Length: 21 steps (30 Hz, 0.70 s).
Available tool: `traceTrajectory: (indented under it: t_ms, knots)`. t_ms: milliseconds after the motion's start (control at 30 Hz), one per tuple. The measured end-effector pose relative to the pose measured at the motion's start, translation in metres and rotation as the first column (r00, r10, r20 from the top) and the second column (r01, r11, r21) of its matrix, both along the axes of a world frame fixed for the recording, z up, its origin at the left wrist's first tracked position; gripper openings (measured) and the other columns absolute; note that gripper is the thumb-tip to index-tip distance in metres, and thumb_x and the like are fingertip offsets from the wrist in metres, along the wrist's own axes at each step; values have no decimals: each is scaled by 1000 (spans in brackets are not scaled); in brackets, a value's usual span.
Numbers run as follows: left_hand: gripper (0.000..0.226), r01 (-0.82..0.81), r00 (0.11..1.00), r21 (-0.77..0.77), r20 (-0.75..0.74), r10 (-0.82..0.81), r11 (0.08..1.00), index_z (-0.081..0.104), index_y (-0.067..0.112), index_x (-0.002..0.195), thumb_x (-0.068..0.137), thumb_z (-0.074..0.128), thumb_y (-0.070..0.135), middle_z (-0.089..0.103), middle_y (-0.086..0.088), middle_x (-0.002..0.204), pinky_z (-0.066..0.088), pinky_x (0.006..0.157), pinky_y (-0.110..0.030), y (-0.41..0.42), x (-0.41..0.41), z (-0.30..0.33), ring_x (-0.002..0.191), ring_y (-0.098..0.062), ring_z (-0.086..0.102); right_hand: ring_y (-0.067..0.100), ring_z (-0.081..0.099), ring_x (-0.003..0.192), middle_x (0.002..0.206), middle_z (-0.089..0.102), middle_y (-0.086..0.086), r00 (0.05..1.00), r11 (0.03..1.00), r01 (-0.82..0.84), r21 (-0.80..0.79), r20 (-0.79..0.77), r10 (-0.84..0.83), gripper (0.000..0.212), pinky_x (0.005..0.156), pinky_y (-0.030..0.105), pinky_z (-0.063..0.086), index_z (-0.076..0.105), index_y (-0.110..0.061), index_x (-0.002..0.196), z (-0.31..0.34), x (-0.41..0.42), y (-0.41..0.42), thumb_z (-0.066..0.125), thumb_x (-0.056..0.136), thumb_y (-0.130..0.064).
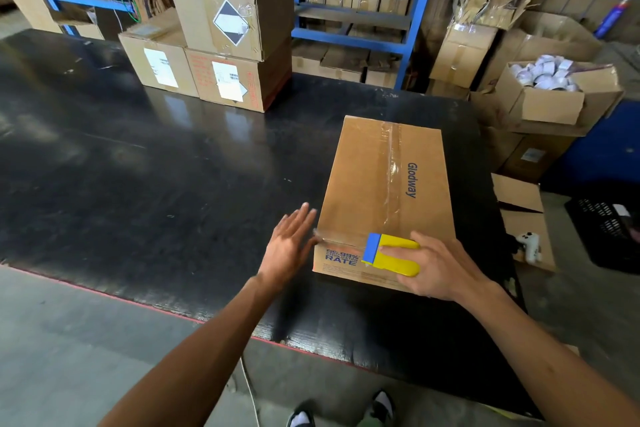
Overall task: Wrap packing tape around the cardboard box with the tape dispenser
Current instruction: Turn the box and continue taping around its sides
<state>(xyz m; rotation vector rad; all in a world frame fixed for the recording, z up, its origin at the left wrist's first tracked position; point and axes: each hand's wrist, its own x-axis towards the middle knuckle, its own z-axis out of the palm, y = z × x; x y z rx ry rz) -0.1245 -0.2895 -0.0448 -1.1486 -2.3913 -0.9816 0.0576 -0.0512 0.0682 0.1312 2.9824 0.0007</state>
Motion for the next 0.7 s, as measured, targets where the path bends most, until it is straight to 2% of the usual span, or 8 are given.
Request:
traceTrajectory:
  t_ms: [33, 100, 200, 300, 400, 500, 600, 700]
  knots:
    - [51, 115, 981, -58, -150, -123, 992, 52, 4, 140, 102, 48, 37, 46, -18, 149, 41, 109, -53, 3, -4, 2, 132, -35, 52, 24, 62, 78, 95, 52, -2, 1000, 1000, -5, 2, -1, 5, 55, 64, 35, 54, 52, -55, 131, 0, 0, 0, 55, 76, -58]
    - [50, 299, 869, -247, -328, -370, 922, 45, 4, 145, 103, 45, 31, 41, -16, 154, 29, 117, -51, 12, -12, 9, 141, -31, 40, 25, 63, 74, 92, 53, -2, 1000, 1000, -9, 10, -4, 9, 55, 60, 34, 54, 55, -54, 129, -2, 1, 0, 62, 74, -55]
    - [56, 338, 730, -532, -373, -573, 777, 31, 6, 153, 103, 44, 27, 29, -13, 160, 21, 121, -49, 30, -23, 12, 149, -28, 25, 25, 63, 71, 89, 54, -2, 1000, 1000, -12, 12, -4, 12, 56, 58, 32, 52, 57, -53, 127, -1, 1, -1, 69, 72, -53]
    - [58, 315, 712, -653, -317, -626, 688, 24, 7, 155, 105, 29, 36, 24, -11, 162, 16, 121, -44, 45, -33, 11, 150, -26, 21, 25, 63, 75, 93, 55, -1, 1000, 1000, -13, 18, -1, 13, 56, 62, 33, 53, 56, -53, 128, 2, 0, -3, 65, 73, -54]
    - [62, 318, 743, -712, -223, -631, 626, 10, 9, 157, 105, 14, 44, 12, -9, 165, 7, 124, -41, 53, -40, 5, 152, -24, 9, 26, 64, 75, 94, 57, 1, 1000, 1000, -6, 14, -19, 6, 56, 61, 34, 55, 57, -54, 127, -2, 0, -3, 68, 72, -53]
    - [66, 339, 773, -710, -163, -613, 617, 3, 9, 157, 104, 12, 48, 6, -9, 165, 8, 124, -40, 54, -41, 0, 153, -24, 5, 27, 65, 71, 93, 59, 3, 1000, 1000, -1, 14, -25, 2, 58, 57, 35, 56, 59, -52, 124, -8, 0, -1, 74, 68, -52]
    - [67, 363, 778, -690, -145, -611, 626, 7, 7, 157, 105, 15, 48, 9, -11, 165, 12, 124, -40, 53, -43, -3, 152, -25, 9, 29, 65, 65, 90, 60, 6, 997, 999, -35, 25, -64, 37, 61, 53, 36, 56, 61, -49, 123, -11, -1, 0, 79, 64, -50]
    - [66, 372, 782, -674, -143, -606, 639, 11, 5, 156, 106, 19, 47, 14, -13, 164, 15, 124, -41, 52, -43, -2, 152, -25, 13, 26, 62, 60, 86, 59, 5, 993, 996, -75, 54, -90, 80, 60, 49, 34, 54, 62, -46, 124, -5, -1, 1, 75, 66, -52]
